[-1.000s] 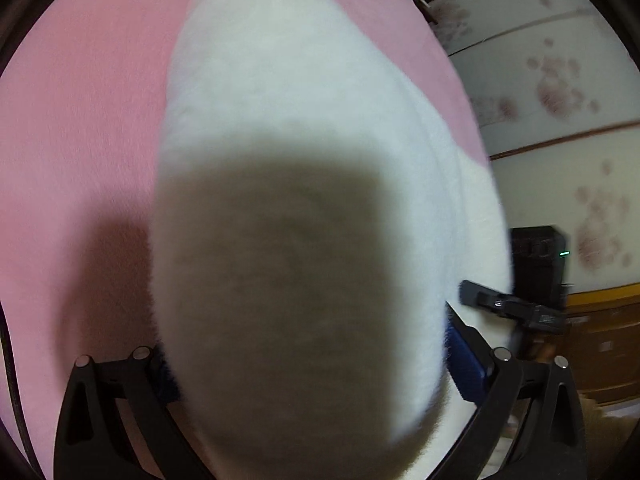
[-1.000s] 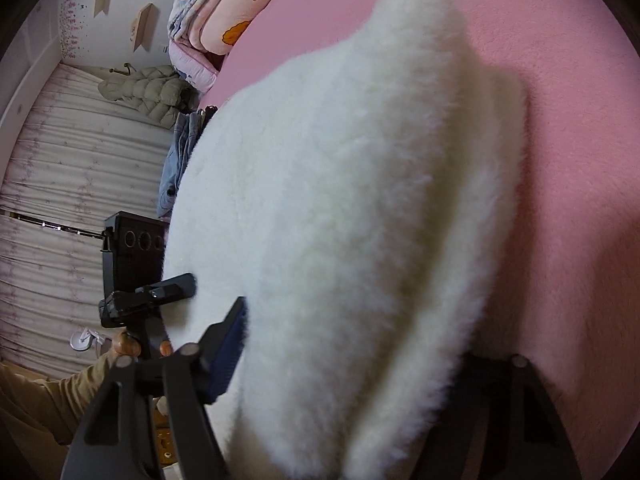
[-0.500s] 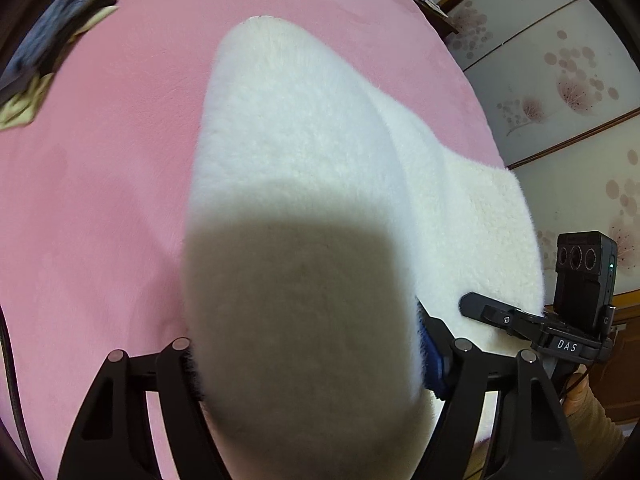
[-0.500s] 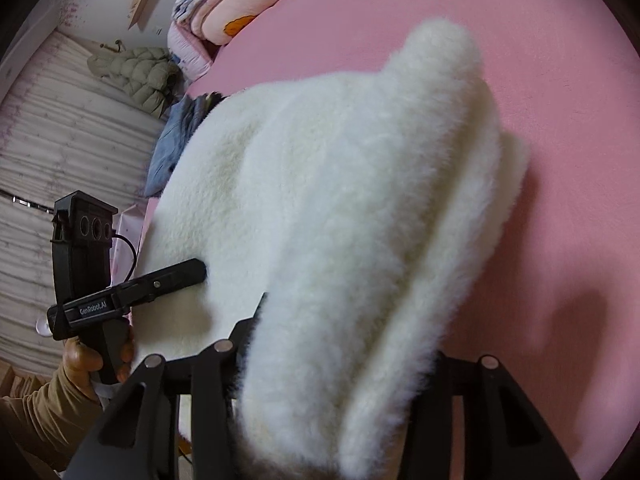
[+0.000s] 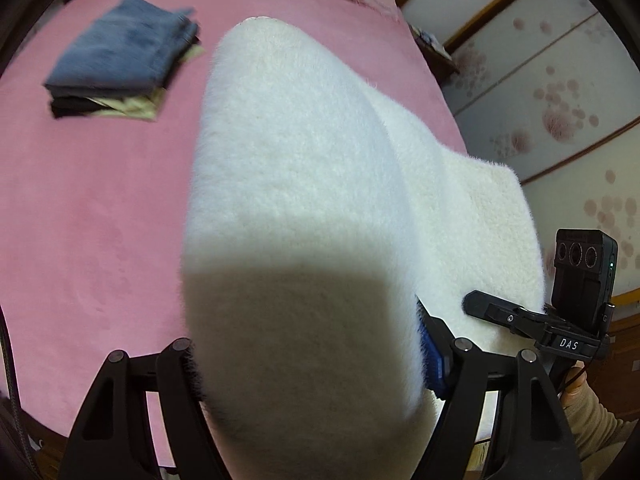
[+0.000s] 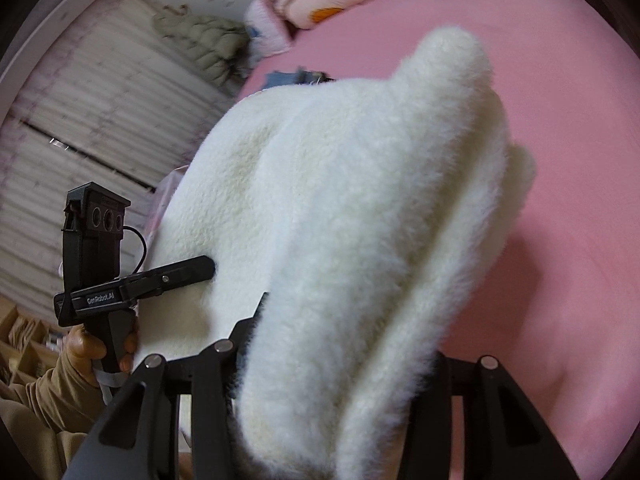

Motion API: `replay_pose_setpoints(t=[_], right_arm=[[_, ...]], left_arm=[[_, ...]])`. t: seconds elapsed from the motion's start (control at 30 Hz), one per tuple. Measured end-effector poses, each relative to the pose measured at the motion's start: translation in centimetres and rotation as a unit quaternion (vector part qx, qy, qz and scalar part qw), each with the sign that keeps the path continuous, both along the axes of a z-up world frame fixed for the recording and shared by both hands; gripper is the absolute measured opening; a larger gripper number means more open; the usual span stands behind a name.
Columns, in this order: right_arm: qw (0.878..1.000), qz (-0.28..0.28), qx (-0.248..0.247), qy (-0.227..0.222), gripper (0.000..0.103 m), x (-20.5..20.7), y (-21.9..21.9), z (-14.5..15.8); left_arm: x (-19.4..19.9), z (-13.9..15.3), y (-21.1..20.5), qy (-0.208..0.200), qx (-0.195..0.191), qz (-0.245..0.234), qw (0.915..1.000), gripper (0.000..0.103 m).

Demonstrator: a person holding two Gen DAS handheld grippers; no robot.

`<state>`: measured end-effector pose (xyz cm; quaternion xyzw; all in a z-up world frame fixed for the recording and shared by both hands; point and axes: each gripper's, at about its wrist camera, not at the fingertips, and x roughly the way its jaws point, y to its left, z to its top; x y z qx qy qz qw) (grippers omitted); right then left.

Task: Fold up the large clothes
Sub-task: 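Lift the folded cardigan with both tools and carry it toward the clothes stack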

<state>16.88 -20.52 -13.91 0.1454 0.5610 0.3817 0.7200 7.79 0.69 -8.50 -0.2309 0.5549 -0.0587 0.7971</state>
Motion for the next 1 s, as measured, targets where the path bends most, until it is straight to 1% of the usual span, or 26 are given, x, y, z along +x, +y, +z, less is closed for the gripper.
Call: replay_pose_setpoints(t=[0.07, 0.13, 0.17, 0.23, 0.33, 0.37, 0.43, 0.47, 0.57, 0.67, 0.7, 0.73, 0.87, 1.0], right_arm=[[1.000, 0.009, 0.006, -0.015, 0.044, 0.4, 2.8, 1.5], [0.999, 0.017, 0.009, -0.026, 0.044, 0.9, 5.6, 2.4], [0.999, 0.020, 0.009, -0.031, 0.044, 1.1, 7.1, 2.9], [0.999, 0.023, 0.009, -0.037, 0.044, 1.3, 9.5, 3.4], [0.999, 0.019, 0.003, -0.039, 0.044, 2.6, 14.3, 4.0], [0.999, 0.011, -0.001, -0.035, 0.045, 3.4, 16.6, 4.1], [0.999, 0.003, -0.008, -0.036, 0.044, 4.8, 20.3, 4.2], [0.999, -0.004, -0.007, -0.038, 0.044, 5.9, 22.7, 4.2], [0.999, -0.020, -0.001, -0.039, 0.044, 8.7, 27.8, 3.4], [0.998, -0.036, 0.008, -0.045, 0.044, 12.6, 33.5, 2.3], [0.998, -0.040, 0.011, -0.048, 0.044, 14.2, 35.3, 1.8], [0.998, -0.044, 0.013, -0.051, 0.044, 15.8, 36.9, 1.3], [0.997, -0.058, 0.019, -0.054, 0.044, 22.2, 41.6, -1.1], [0.997, -0.062, 0.014, -0.053, 0.045, 27.9, 44.3, -3.9]], left_arm=[[-0.7, 1.5, 3.0, -0.013, 0.003, 0.009, 0.9999, 0.075], [-1.0, 2.4, 5.5, -0.023, 0.004, 0.015, 0.9996, 0.075], [-1.0, 2.7, 6.6, -0.027, 0.004, 0.016, 0.9995, 0.075], [-0.6, 2.9, 10.2, -0.034, 0.002, 0.016, 0.9993, 0.075], [1.0, 2.9, 16.4, -0.034, -0.008, 0.006, 0.9994, 0.075], [2.1, 2.9, 19.1, -0.030, -0.013, 0.001, 0.9995, 0.075], [3.4, 2.7, 23.0, -0.030, -0.016, -0.010, 0.9994, 0.075], [4.7, 2.5, 24.7, -0.032, -0.014, -0.017, 0.9992, 0.075], [8.4, 1.7, 29.9, -0.037, 0.000, -0.031, 0.9988, 0.075], [13.1, 0.4, 35.9, -0.052, 0.012, -0.045, 0.9976, 0.075], [14.2, -0.2, 37.1, -0.055, 0.014, -0.047, 0.9973, 0.075], [16.1, -0.8, 39.0, -0.060, 0.016, -0.051, 0.9968, 0.075], [22.7, -3.9, 44.4, -0.070, 0.019, -0.054, 0.9959, 0.075], [28.3, -7.1, 48.3, -0.071, 0.023, -0.052, 0.9959, 0.075]])
